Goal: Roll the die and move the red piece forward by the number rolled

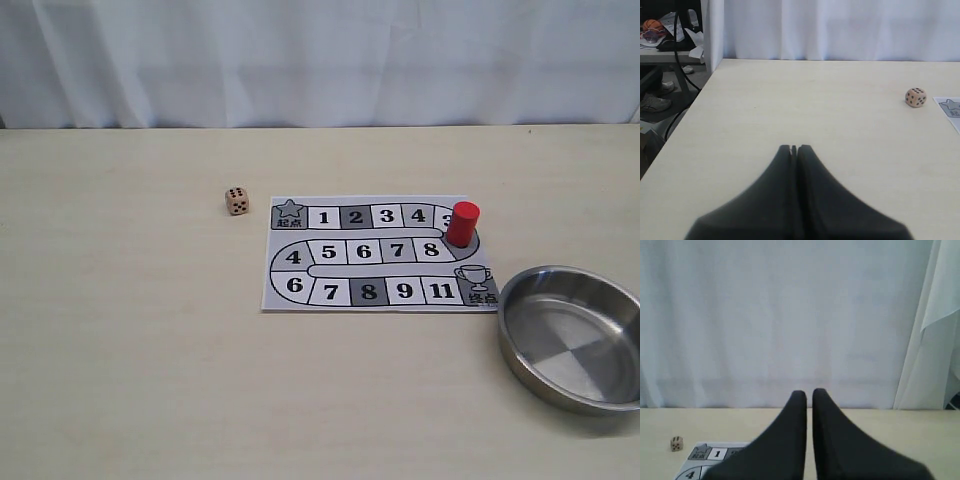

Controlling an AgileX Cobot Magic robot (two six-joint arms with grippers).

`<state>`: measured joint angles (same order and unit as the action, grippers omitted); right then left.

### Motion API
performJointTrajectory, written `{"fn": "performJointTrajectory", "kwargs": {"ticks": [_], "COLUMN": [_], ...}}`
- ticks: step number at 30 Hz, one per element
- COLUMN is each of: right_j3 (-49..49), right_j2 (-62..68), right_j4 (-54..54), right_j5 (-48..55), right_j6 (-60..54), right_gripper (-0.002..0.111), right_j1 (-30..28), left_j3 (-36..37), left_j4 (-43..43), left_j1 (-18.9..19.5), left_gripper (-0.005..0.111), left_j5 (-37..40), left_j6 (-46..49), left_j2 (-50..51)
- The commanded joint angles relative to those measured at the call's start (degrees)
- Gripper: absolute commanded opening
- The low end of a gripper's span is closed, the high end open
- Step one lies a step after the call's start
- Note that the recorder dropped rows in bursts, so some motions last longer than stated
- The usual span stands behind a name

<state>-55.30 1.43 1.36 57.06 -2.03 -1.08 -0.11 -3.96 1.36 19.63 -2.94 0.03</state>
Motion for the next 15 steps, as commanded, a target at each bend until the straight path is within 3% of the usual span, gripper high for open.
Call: {"fn": "performJointTrajectory", "kwargs": {"ticks": [1, 15], "right_j3": [-0.2, 1.7], "right_j2": [-1.4, -1.4], "right_j4": [0.4, -0.9], "right_j5": [1.2, -3.4], "right_j6": [-0.1, -0.1], "right_gripper": [0.004, 0.004], "right_j1": [-0.1, -0.1], "left_j3": [0.1, 0.1], "left_j4": [0.1, 0.1], "left_j1": [0.0, 0.0], "left_gripper": [0.0, 0.0], "left_j5": [-0.7, -0.7], "left_j6": [-0.3, -0.3], "left_j2": [0.0, 0.0]}}
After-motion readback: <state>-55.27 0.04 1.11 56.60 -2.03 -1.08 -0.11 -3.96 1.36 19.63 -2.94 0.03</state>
